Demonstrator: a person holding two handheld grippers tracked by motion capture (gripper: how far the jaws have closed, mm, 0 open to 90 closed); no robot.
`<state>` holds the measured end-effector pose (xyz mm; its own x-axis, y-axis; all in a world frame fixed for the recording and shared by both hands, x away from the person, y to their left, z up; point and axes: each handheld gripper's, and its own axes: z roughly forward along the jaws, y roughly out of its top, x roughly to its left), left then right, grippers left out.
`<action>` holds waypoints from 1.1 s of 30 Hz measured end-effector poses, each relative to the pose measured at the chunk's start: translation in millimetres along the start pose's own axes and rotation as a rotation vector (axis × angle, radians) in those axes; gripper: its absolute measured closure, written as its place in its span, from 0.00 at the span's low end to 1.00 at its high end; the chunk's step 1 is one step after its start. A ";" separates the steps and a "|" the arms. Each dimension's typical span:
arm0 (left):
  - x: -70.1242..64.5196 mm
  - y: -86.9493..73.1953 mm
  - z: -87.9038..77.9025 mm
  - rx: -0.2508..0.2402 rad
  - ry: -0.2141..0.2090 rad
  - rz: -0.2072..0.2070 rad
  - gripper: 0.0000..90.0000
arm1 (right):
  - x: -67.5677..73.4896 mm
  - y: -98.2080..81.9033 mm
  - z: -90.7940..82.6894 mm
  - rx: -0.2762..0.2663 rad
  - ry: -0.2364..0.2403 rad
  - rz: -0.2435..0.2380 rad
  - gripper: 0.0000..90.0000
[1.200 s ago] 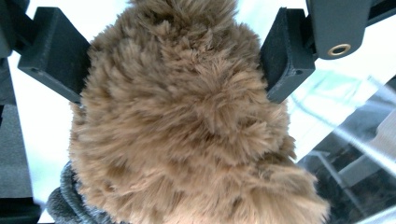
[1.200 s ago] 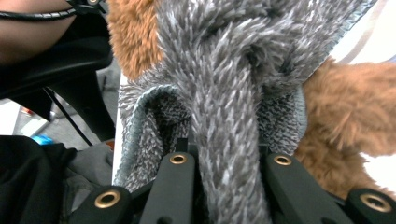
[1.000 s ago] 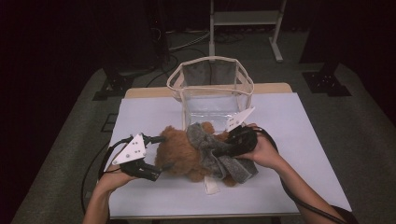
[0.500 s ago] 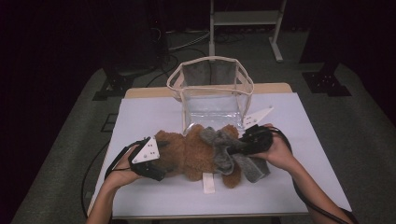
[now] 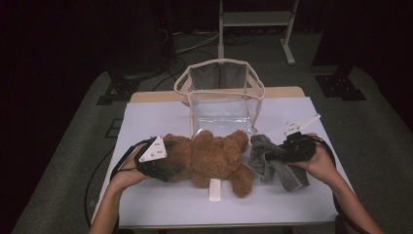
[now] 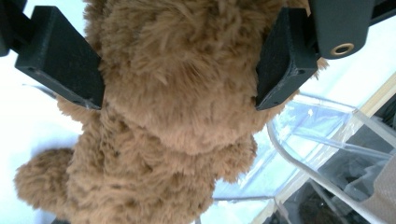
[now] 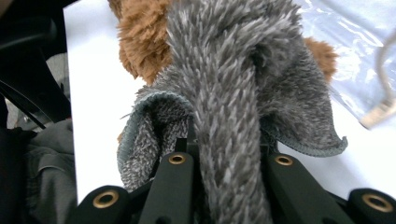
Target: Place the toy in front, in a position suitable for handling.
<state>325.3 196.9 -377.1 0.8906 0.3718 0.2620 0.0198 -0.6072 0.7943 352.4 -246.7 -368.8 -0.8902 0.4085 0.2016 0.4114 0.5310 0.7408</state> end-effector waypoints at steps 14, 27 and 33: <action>3.4 -29.1 10.6 0.006 0.030 -0.078 0.21 | -4.1 21.9 84.8 0.024 0.107 -0.027 0.84; -16.1 5.8 23.6 -0.047 -0.109 -0.063 0.40 | 6.5 1.1 50.2 -0.070 0.185 0.002 0.88; -29.8 19.4 33.1 -0.053 -0.158 -0.026 0.40 | 7.0 -17.7 20.8 -0.069 0.130 0.016 0.88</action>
<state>314.2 150.8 -387.7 0.9505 0.2696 0.1546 0.0238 -0.5591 0.8287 342.9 -237.8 -393.8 -0.9032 0.3146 0.2919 0.4155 0.4709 0.7782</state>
